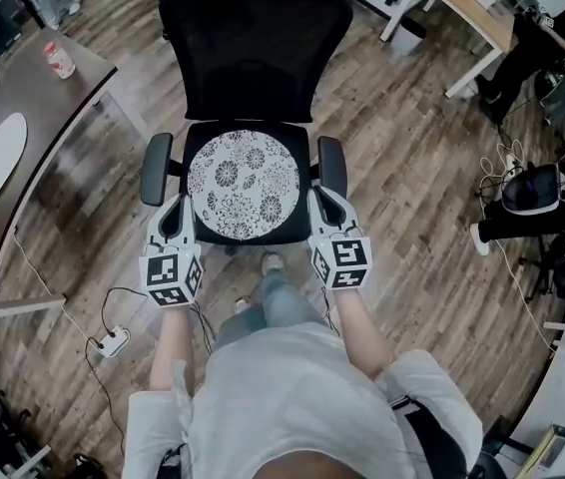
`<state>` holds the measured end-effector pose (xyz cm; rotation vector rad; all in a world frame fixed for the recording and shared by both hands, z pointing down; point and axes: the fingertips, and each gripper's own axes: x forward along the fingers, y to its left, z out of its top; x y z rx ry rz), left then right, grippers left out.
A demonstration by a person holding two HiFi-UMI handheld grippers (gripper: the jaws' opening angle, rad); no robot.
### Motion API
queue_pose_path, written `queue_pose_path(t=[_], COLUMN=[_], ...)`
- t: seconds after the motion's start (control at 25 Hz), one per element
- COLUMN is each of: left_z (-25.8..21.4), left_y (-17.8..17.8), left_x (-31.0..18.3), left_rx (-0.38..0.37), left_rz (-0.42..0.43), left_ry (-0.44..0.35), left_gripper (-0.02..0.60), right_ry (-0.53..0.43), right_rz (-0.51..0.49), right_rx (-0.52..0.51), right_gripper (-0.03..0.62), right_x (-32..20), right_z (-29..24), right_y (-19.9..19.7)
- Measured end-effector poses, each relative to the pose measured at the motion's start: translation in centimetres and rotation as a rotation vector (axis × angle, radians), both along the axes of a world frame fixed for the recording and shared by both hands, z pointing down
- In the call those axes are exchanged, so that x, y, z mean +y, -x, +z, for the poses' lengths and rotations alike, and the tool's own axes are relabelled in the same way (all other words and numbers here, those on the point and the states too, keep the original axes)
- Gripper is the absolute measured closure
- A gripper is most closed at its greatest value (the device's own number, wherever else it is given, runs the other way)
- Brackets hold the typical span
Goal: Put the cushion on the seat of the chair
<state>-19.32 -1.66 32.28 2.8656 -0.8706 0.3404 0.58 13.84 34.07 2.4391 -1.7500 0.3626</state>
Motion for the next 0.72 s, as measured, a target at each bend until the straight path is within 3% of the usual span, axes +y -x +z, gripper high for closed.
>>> queue_pose_path(t=[0.72], left_z=[-8.1], left_y=[1.0], left_x=[2.6], left_rx=[0.108], left_rz=[0.026], left_ry=[-0.123], left_gripper=[0.571], right_ry=[-0.131], right_rz=[0.013], right_rx=[0.110], right_gripper=[0.572], right_x=[2.4], right_z=[-8.4], right_y=[1.8])
